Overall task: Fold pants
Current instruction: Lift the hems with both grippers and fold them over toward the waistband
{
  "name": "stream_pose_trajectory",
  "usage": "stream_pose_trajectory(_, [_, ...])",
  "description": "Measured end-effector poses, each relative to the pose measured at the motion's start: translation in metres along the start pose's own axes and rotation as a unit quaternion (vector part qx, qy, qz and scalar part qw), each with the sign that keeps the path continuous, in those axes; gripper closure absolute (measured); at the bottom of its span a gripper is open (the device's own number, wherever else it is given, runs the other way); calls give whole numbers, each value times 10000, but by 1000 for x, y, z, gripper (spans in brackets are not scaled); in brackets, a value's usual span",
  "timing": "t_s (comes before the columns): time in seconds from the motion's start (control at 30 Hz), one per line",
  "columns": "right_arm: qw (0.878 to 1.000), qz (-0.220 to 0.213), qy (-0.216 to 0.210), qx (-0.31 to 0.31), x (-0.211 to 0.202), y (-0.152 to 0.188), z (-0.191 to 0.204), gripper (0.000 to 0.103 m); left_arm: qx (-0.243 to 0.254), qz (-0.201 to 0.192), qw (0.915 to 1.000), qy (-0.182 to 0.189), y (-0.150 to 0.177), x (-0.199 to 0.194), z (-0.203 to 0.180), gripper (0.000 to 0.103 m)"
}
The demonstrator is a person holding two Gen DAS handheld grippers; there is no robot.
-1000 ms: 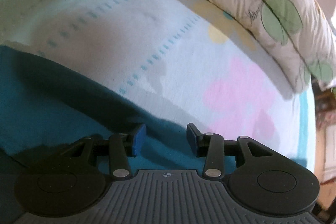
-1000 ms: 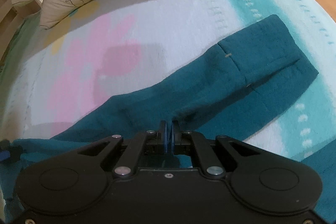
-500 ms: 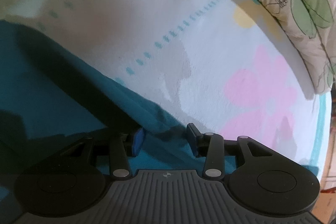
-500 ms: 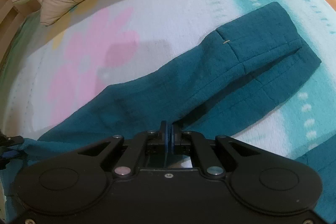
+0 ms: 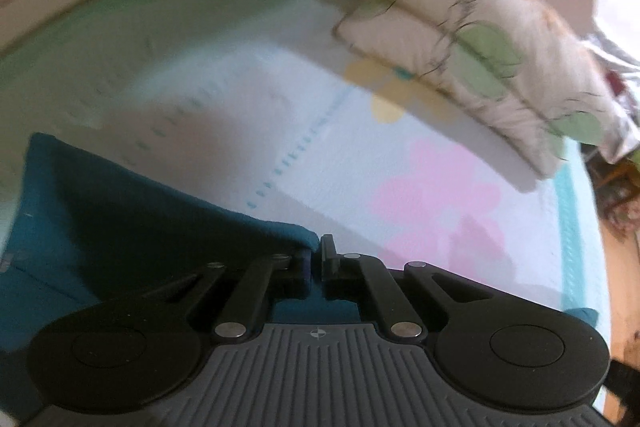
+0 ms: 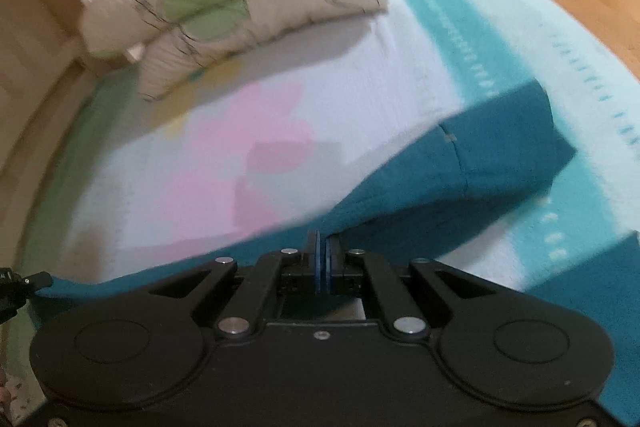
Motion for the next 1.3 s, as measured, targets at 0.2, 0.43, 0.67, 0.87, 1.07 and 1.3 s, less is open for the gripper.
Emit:
stream_pose_trajectory(0.2, [9996,246,-106,102,-59,61,-20,96,249,-164,9995,134,61,-68,13,99])
stream_pose_trajectory(0.43, [9935,1014,469,225,-48,149,-60,96,324,430,9984,-192,156,-55,38,99])
stream_pose_trajectory(0.67, [9894,1290,537,383,-47,162,-72,83,339,1085,9930,-326,209,-15,51,99])
stream_pose_trajectory(0.87, [9928,626,676,765,-88,100,-113,59,391,1266,9906,-348,223,3,56,99])
stream_pose_trajectory(1.07, [9866,208,1144,1148,-88,46,-185,55,424,1267,9903,-382,219,7,60,99])
stream_pose_trajectory(1.3, [9821,296,967,1591,-60,45,-211,55,834,1232,9865,-681,221,7,45,99])
Point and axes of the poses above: each gripper's, at about its wrist camera, not at the fingertips, and x roughly the way its jaws point, z to its left, y to its underside, the point moved 8 cm from there along x, roughly the way its jaws point, and after that the axes turned 14 degrees about x, right-handed, at the moved point
